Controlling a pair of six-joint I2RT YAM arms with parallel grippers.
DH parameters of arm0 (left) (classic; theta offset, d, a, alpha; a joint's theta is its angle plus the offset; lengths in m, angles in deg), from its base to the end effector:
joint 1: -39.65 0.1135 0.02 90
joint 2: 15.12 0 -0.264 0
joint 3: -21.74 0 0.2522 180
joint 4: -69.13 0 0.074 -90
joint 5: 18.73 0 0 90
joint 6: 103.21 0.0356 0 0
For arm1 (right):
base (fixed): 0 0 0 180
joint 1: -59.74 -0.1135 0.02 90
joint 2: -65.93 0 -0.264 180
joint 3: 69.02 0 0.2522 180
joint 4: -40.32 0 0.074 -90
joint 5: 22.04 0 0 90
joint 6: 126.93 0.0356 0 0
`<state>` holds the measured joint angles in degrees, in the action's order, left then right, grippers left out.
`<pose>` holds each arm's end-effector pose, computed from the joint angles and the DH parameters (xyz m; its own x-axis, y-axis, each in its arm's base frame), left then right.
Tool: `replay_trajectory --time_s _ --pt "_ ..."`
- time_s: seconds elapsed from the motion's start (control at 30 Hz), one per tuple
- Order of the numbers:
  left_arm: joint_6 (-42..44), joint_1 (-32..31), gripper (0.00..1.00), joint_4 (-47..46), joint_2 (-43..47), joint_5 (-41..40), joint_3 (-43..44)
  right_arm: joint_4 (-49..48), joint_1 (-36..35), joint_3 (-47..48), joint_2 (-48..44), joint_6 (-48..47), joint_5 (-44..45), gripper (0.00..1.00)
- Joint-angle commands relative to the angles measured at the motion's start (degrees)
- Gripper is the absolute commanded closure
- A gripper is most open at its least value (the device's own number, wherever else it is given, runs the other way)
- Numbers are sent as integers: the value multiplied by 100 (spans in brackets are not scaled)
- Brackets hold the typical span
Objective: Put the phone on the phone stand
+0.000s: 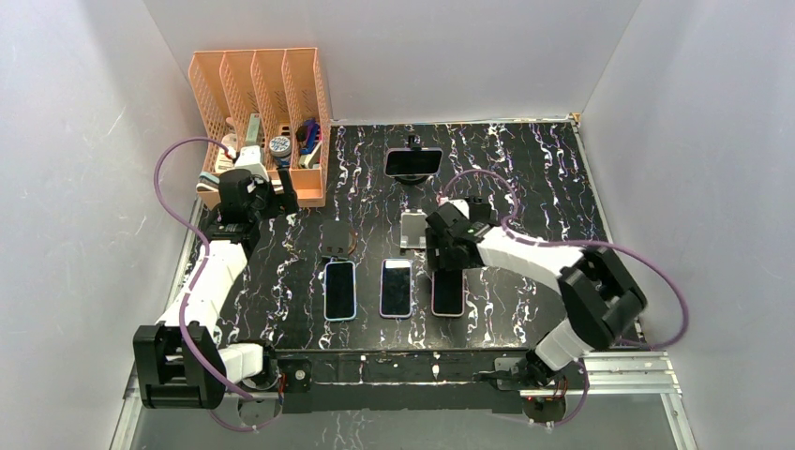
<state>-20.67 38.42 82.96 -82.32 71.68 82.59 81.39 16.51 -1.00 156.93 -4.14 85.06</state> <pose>0.2712 -0.0061 0.2912 -0.3456 -0.1224 -0.9303 -0.0168 0.9921 -0.1243 0.2287 0.2006 0.1819 -0.8545 -0.0929 -0.5110 -0.1167 0.9931 0.0147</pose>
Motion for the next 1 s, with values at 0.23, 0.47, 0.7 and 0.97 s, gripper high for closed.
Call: replay_trajectory --time_s 0.23,0.47,0.7,0.97 --pt "8 20 2 -199 -65 183 2 -1164 9 -713 -1846 -367 1315 34" --pt "-18 23 1 -221 -89 245 -17 -1280 7 -918 -1907 -362 1387 35" --pt "-62 21 2 -256 -176 332 -17 -1586 6 -1158 -2270 -658 1884 34" --pt "-87 25 2 -256 -248 381 -16 -2045 43 -1279 -2287 -1049 2206 33"
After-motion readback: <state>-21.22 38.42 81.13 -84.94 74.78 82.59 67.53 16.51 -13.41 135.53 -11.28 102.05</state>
